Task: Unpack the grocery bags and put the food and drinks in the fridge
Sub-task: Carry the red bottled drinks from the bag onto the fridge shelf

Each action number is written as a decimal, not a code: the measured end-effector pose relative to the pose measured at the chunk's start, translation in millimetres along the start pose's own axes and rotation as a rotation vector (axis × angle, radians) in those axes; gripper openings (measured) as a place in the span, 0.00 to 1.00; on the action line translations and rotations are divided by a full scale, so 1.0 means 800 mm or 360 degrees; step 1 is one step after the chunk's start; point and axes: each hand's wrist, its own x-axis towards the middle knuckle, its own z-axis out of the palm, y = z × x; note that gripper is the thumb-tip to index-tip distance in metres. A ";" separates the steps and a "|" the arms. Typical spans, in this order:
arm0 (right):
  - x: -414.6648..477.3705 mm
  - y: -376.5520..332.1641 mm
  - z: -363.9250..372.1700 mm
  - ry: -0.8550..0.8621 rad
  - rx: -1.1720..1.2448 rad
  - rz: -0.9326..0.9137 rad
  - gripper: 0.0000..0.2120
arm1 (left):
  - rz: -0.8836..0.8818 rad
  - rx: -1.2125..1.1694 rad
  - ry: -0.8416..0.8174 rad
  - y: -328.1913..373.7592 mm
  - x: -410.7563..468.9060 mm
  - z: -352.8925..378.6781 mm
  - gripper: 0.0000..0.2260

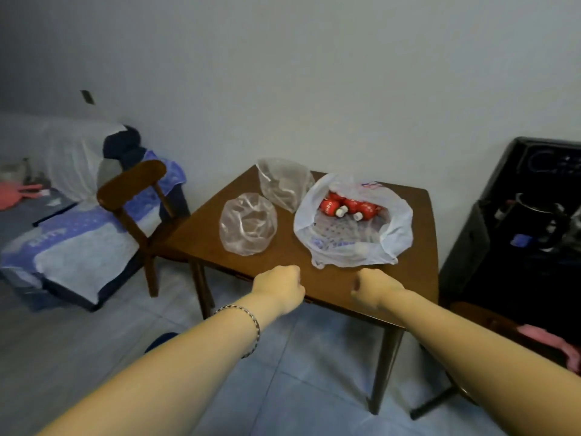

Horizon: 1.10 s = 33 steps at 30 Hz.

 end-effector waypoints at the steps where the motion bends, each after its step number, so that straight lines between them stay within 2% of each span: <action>1: 0.023 0.011 -0.006 0.0031 0.0063 0.0048 0.06 | 0.0049 0.0020 -0.0019 0.009 0.031 0.001 0.10; 3: 0.058 0.029 -0.012 0.0085 0.0137 0.0080 0.11 | 0.0123 0.0030 -0.0042 0.020 0.076 0.006 0.11; 8: 0.183 0.077 -0.033 0.0257 0.0166 0.0032 0.11 | 0.0282 0.0058 -0.0025 0.046 0.220 0.038 0.11; 11: 0.257 0.100 -0.057 0.0527 -0.0194 -0.0220 0.13 | 0.0379 0.0091 0.0017 0.057 0.293 0.047 0.10; 13: 0.305 0.111 -0.079 0.0603 -0.0520 -0.0341 0.17 | 0.0453 0.0186 0.0079 0.060 0.339 0.046 0.09; 18: 0.429 0.128 -0.123 0.0416 -0.0945 -0.0489 0.25 | 0.0478 0.0382 0.0219 0.057 0.457 0.033 0.15; 21: 0.495 0.147 -0.129 0.0283 -0.1238 -0.0566 0.29 | 0.0641 0.0608 0.0278 0.050 0.527 0.037 0.13; 23: 0.533 0.161 -0.131 0.0181 -0.1356 -0.0512 0.33 | 0.0740 0.0737 0.0301 0.045 0.579 0.041 0.16; 26: 0.580 0.179 -0.147 0.0141 -0.1205 -0.0247 0.35 | 0.0801 0.0932 0.0213 0.038 0.650 0.049 0.24; 28: 0.609 0.196 -0.163 0.0162 -0.1138 -0.0094 0.37 | 0.0800 0.1092 0.0045 0.033 0.697 0.053 0.29; 33: 0.670 0.243 -0.186 0.0081 -0.1090 0.0014 0.40 | 0.0843 0.1285 -0.0185 0.024 0.797 0.043 0.41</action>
